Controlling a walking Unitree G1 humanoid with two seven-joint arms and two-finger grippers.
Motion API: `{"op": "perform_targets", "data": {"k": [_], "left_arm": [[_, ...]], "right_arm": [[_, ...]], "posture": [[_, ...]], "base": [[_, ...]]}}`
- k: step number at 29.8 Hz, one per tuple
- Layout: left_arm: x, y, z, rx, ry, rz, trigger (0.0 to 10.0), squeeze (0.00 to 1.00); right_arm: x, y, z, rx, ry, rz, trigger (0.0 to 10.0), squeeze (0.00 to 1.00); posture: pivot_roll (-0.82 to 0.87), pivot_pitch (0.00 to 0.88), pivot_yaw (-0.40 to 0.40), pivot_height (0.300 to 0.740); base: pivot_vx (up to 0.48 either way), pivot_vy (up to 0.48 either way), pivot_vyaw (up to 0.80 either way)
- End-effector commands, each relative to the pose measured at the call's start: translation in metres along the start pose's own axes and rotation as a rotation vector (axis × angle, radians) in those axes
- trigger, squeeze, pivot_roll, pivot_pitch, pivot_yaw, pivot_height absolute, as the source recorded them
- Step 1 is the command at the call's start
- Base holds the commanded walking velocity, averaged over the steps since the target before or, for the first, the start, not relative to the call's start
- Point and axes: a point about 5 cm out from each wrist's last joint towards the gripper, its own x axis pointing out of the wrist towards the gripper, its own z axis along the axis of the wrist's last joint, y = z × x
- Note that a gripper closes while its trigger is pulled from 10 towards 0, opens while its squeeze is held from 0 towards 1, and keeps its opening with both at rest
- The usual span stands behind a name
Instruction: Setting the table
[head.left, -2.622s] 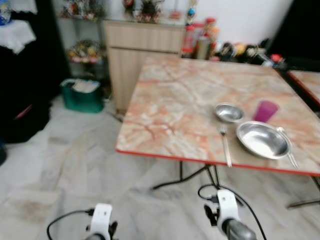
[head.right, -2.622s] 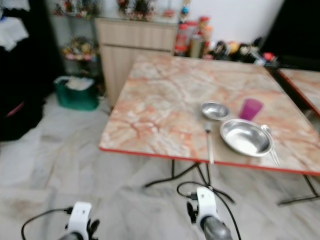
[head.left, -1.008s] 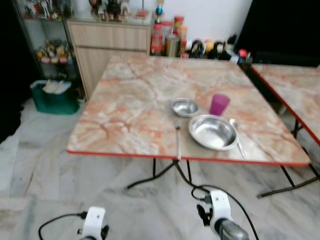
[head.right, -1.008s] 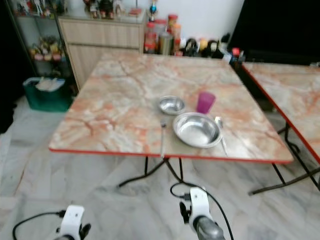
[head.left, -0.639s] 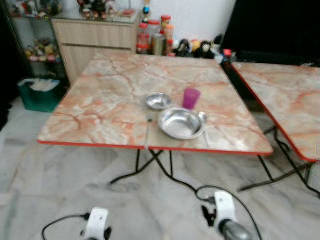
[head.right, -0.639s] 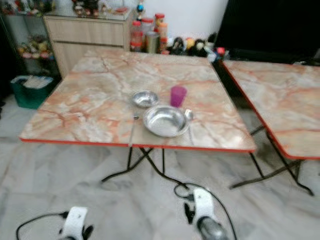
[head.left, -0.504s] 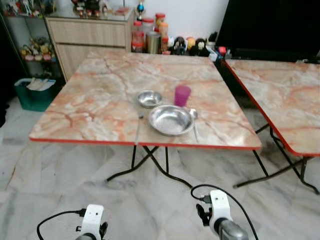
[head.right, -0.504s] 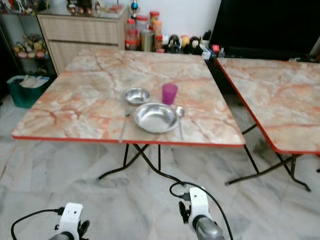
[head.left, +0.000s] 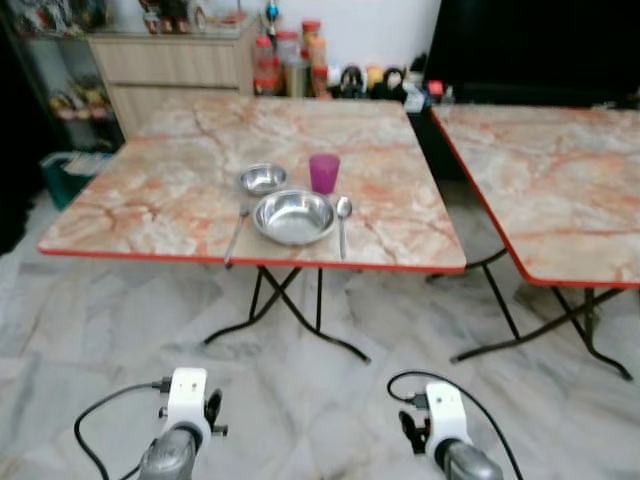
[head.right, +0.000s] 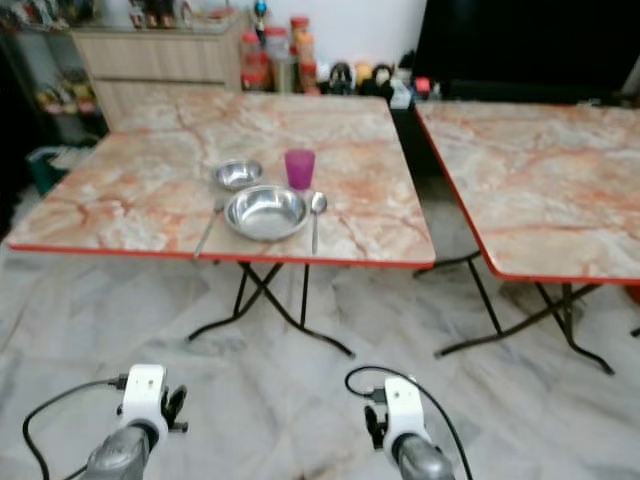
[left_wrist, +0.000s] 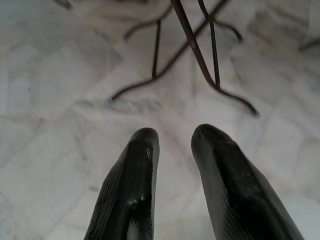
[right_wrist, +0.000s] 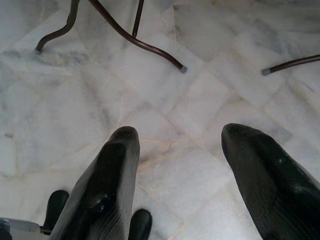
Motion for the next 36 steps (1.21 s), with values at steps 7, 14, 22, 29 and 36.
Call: {"op": "perform_targets", "data": {"k": [7,14,22,29,36], "left_arm": [[0.011,0.008,0.047,-0.093,-0.235,0.052,10.0,0.00],[0.021,0.003,0.100,-0.153,-0.440,0.027,10.0,0.00],[0.025,-0.005,0.125,-0.180,-0.520,-0.005,10.0,0.00],[0.025,-0.004,0.134,-0.188,-0.555,-0.004,10.0,0.00],[0.025,0.001,0.150,-0.194,-0.608,0.005,10.0,0.00]], "right_arm": [[0.001,0.003,0.004,0.004,-0.016,0.005,10.0,0.00],[0.001,0.004,0.003,-0.006,-0.013,0.011,10.0,0.00],[0.001,0.004,0.003,-0.007,-0.021,0.010,10.0,0.00],[0.001,0.005,0.003,-0.015,-0.017,0.015,10.0,0.00],[0.001,0.004,0.004,-0.017,-0.017,0.014,10.0,0.00]], "posture": [[0.08,0.000,-0.060,0.740],[0.08,0.000,-0.060,0.740],[0.07,0.000,-0.049,0.740],[0.07,0.000,-0.051,0.740],[0.08,0.000,-0.059,0.740]], "base": [[0.000,0.000,0.00],[0.000,0.000,0.00],[0.142,0.000,0.00],[0.349,0.000,0.00],[0.350,0.000,0.00]]}}
